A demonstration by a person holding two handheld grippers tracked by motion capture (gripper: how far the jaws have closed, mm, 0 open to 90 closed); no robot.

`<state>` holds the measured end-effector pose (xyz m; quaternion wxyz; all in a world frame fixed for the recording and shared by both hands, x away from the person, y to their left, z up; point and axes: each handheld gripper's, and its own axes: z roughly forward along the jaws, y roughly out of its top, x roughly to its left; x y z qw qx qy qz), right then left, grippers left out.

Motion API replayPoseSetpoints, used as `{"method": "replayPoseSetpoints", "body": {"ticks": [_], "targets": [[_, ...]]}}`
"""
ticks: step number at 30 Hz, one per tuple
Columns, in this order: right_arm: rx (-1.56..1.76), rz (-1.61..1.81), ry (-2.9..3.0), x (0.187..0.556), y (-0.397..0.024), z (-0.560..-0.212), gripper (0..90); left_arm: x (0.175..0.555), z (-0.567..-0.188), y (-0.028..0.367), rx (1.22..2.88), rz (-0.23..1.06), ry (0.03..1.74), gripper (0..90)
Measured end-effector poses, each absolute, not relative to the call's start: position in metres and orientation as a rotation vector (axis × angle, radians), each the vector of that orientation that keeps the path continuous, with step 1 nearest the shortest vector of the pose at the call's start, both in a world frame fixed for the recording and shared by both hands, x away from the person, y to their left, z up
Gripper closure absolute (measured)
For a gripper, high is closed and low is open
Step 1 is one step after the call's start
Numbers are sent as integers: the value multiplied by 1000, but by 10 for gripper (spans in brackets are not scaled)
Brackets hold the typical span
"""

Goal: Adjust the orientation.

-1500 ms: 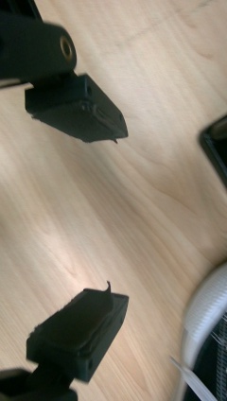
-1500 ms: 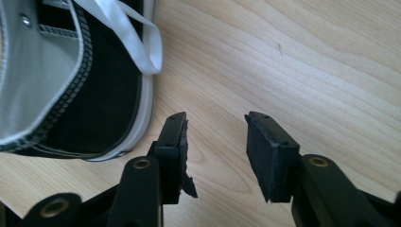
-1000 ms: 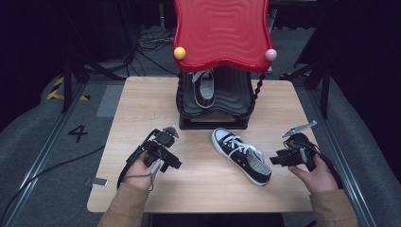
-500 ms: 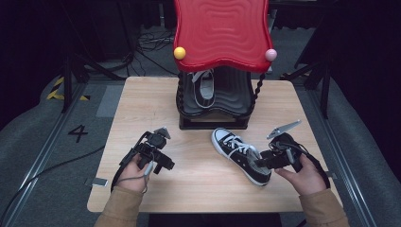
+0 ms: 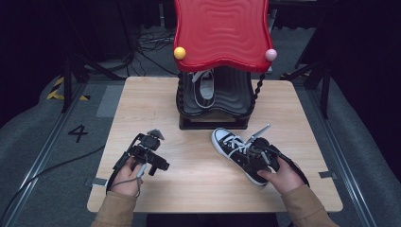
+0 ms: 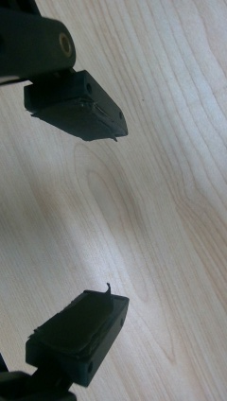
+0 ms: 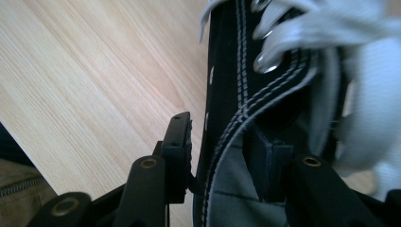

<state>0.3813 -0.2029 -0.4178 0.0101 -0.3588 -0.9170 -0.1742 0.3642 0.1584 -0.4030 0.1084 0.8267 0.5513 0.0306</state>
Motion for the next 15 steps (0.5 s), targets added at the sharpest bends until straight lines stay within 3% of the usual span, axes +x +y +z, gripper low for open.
{"method": "replayPoseSetpoints", "body": {"ticks": [12, 15], "targets": [[-1114, -369, -2872, 383, -190, -432, 616, 363, -406, 161, 2433, 93, 1638, 170], [-1118, -334, -2910, 383, -181, -436, 655, 362, -406, 161, 2439, 91, 1637, 172]]}}
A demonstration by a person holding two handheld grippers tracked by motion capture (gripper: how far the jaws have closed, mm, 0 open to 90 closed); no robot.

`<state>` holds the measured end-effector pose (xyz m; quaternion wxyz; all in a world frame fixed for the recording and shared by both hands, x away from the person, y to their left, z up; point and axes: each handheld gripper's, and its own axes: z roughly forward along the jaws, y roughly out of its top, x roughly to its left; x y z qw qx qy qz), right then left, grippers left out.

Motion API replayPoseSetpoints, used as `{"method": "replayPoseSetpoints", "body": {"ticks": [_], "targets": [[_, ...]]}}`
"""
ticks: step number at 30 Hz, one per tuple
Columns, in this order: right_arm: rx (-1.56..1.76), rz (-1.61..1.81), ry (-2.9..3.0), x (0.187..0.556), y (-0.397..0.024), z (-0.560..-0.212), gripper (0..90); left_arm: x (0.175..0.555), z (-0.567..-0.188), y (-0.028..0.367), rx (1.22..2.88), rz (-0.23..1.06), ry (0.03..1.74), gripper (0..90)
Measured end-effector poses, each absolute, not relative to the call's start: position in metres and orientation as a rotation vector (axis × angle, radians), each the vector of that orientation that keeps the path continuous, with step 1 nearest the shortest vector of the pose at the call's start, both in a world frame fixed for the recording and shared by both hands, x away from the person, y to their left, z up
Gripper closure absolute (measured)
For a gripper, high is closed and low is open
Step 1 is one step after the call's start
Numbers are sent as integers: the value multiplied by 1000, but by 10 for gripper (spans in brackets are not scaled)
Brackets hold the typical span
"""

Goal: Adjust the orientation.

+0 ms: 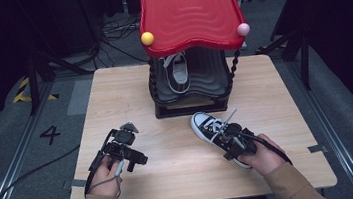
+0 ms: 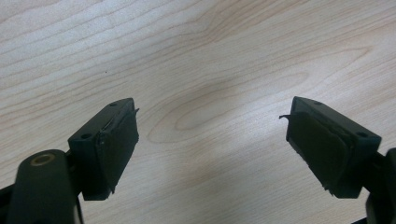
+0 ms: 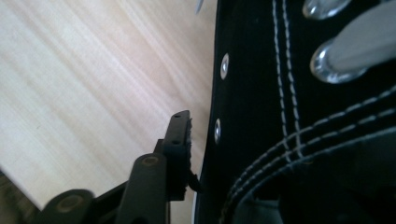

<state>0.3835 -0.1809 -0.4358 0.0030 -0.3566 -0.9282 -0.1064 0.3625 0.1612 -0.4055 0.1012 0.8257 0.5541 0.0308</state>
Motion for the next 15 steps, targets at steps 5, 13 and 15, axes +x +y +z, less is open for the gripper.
{"method": "replayPoseSetpoints", "body": {"ticks": [5, 13, 15], "targets": [[-1140, -393, -2903, 387, -184, -436, 711, 363, -406, 163, 2427, 93, 1647, 170], [-1183, -518, -2886, 387, -185, -431, 704, 365, -410, 163, 2442, 70, 1654, 174], [-1199, -574, -2890, 385, -185, -428, 672, 365, -409, 162, 2440, 67, 1647, 174]]}}
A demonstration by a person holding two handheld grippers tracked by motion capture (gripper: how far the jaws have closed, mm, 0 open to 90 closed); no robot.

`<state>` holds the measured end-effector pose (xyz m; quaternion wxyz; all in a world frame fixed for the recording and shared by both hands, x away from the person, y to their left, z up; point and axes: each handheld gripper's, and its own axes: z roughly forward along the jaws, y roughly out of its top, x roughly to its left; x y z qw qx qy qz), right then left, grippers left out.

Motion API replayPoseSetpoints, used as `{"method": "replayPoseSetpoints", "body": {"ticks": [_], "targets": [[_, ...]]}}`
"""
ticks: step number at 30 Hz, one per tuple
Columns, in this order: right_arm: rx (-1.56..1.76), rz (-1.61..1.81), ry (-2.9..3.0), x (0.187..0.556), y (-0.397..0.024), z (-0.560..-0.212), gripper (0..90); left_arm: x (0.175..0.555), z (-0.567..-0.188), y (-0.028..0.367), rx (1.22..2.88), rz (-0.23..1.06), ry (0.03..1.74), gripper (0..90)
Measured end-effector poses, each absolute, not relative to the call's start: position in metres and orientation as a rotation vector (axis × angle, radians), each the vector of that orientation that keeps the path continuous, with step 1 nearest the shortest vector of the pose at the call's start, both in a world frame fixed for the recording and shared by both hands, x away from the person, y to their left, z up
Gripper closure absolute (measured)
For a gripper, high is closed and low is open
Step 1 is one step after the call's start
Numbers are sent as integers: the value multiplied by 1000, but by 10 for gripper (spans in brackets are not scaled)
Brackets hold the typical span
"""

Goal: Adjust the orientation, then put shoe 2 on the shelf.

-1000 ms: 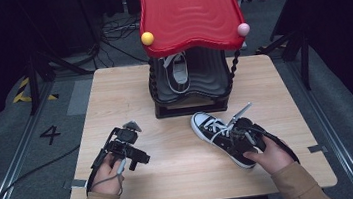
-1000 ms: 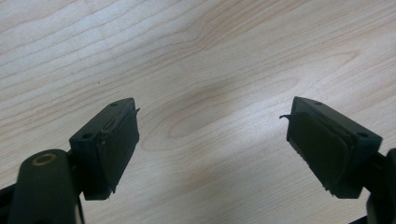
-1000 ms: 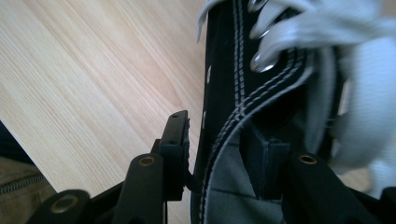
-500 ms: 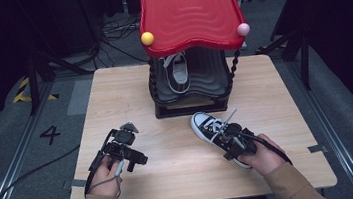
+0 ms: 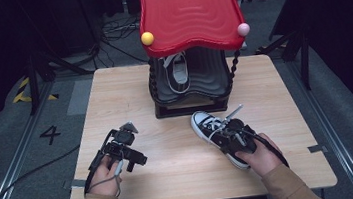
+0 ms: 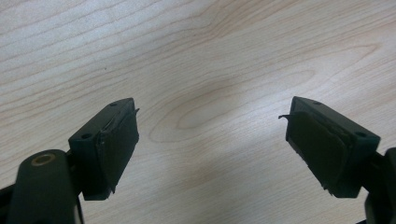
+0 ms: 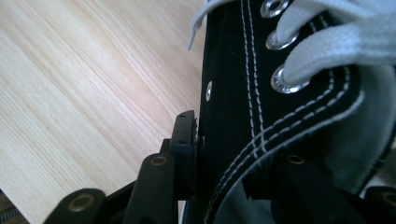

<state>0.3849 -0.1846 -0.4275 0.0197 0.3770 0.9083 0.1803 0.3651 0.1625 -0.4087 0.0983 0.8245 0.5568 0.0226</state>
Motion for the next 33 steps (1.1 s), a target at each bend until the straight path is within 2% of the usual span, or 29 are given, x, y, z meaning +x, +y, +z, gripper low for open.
{"method": "replayPoseSetpoints", "body": {"ticks": [13, 15, 17, 23, 33], "targets": [[1252, 585, 2787, 398, -182, -436, 672, 368, -411, 157, 2467, 58, 1627, 172], [1270, 602, 2799, 400, -184, -437, 693, 368, -410, 157, 2465, 57, 1631, 172], [1266, 626, 2823, 401, -185, -437, 763, 368, -410, 157, 2466, 56, 1627, 172], [1191, 593, 2810, 394, -180, -435, 836, 368, -410, 162, 2450, 60, 1637, 172], [1125, 593, 2754, 387, -179, -426, 860, 369, -410, 161, 2456, 53, 1630, 172]]}}
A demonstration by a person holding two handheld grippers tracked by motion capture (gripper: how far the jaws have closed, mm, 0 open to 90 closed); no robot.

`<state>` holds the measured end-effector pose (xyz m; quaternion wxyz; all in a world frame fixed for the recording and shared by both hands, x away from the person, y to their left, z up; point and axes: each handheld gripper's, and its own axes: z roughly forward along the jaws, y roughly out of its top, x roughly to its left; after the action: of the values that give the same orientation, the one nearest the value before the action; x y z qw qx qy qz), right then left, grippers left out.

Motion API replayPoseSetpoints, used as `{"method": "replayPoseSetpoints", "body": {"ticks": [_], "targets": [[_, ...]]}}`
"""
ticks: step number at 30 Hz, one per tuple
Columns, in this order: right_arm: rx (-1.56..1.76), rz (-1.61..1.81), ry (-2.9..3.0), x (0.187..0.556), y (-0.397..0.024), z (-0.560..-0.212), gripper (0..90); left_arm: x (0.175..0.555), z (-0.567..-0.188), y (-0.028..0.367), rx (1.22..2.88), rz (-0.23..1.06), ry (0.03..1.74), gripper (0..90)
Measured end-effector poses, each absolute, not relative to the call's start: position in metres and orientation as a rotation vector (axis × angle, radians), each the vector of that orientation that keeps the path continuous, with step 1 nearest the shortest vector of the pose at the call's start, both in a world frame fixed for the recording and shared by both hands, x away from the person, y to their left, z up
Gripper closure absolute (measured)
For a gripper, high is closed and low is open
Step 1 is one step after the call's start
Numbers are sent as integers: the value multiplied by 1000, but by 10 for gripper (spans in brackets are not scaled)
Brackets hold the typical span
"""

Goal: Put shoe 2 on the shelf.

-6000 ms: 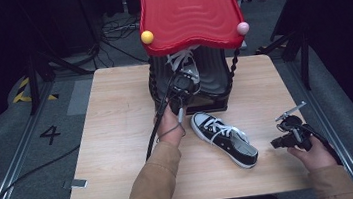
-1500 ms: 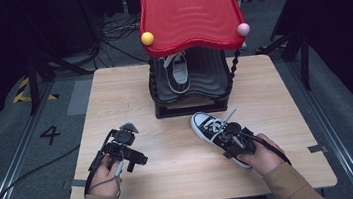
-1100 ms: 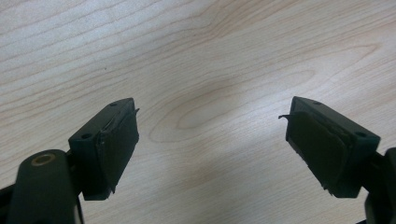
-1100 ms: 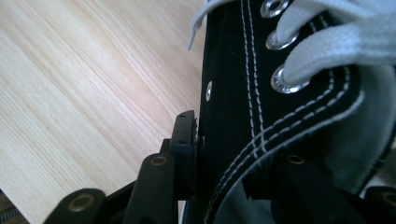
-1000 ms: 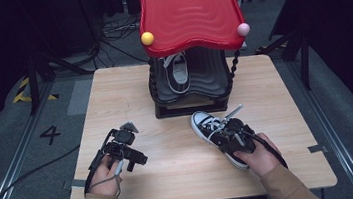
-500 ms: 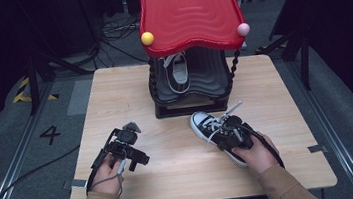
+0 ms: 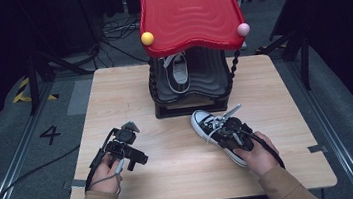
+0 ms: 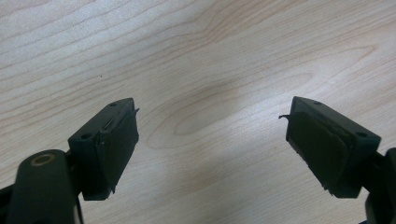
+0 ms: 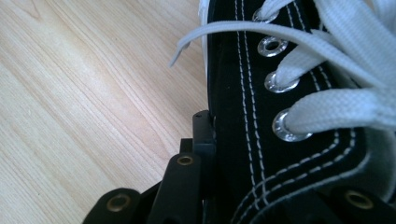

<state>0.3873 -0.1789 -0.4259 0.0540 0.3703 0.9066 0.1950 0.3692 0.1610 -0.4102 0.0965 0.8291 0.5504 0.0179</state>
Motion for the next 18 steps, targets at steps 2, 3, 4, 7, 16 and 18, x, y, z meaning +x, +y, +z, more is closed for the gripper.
{"method": "replayPoseSetpoints", "body": {"ticks": [2, 3, 4, 7, 16, 18], "targets": [[1125, 595, 2754, 386, -179, -424, 861, 369, -410, 162, 2450, 58, 1633, 173], [1124, 599, 2757, 385, -180, -423, 862, 369, -409, 163, 2443, 59, 1640, 172], [1117, 604, 2761, 384, -180, -421, 862, 369, -409, 164, 2444, 60, 1641, 172], [1102, 614, 2758, 380, -179, -415, 862, 369, -408, 167, 2431, 65, 1647, 172], [1047, 685, 2749, 371, -180, -387, 862, 368, -408, 176, 2406, 65, 1672, 172], [1034, 714, 2750, 369, -180, -379, 862, 368, -408, 177, 2407, 63, 1677, 172]]}}
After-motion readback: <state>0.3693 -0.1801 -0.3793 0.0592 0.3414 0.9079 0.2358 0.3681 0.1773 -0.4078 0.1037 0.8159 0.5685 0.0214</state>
